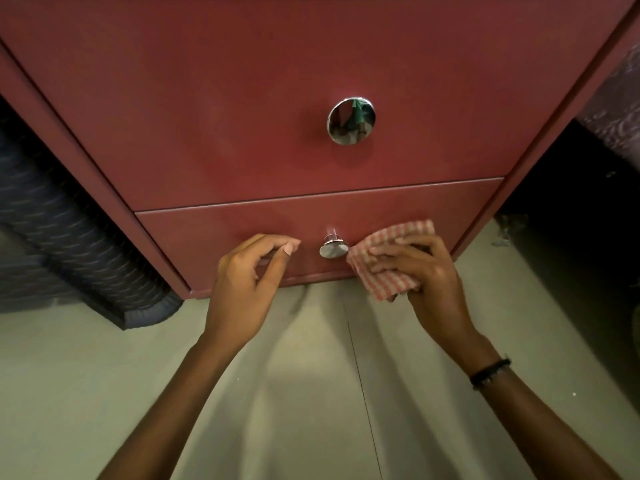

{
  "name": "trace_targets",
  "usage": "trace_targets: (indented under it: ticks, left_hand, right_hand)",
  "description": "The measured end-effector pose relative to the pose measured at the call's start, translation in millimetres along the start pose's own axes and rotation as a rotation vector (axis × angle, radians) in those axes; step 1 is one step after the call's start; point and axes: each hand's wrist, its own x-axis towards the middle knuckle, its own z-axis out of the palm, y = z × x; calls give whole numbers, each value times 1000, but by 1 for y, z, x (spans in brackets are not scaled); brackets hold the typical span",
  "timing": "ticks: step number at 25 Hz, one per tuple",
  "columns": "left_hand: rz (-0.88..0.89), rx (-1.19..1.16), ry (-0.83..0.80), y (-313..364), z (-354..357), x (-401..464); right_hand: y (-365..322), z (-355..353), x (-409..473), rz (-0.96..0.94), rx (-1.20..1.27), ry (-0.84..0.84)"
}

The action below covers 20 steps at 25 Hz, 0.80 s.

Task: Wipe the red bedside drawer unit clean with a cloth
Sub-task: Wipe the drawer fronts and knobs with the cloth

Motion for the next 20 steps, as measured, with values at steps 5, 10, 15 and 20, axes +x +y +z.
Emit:
trace_targets:
  ticks: [5, 10, 15, 20]
  left_hand:
    - [17, 10, 11, 1, 7, 4]
    - [-4, 44, 95, -7, -2, 1]
    - [-23, 24, 142, -13, -8, 1]
    - [-17, -43, 102, -19, -8, -1]
  right_hand:
    - [-49, 24, -6, -325, -122, 159]
    - [-24, 75, 22, -513, -296, 179]
    - [-58, 121, 12, -11, 131, 378]
    - [10, 81, 15, -622, -220, 95]
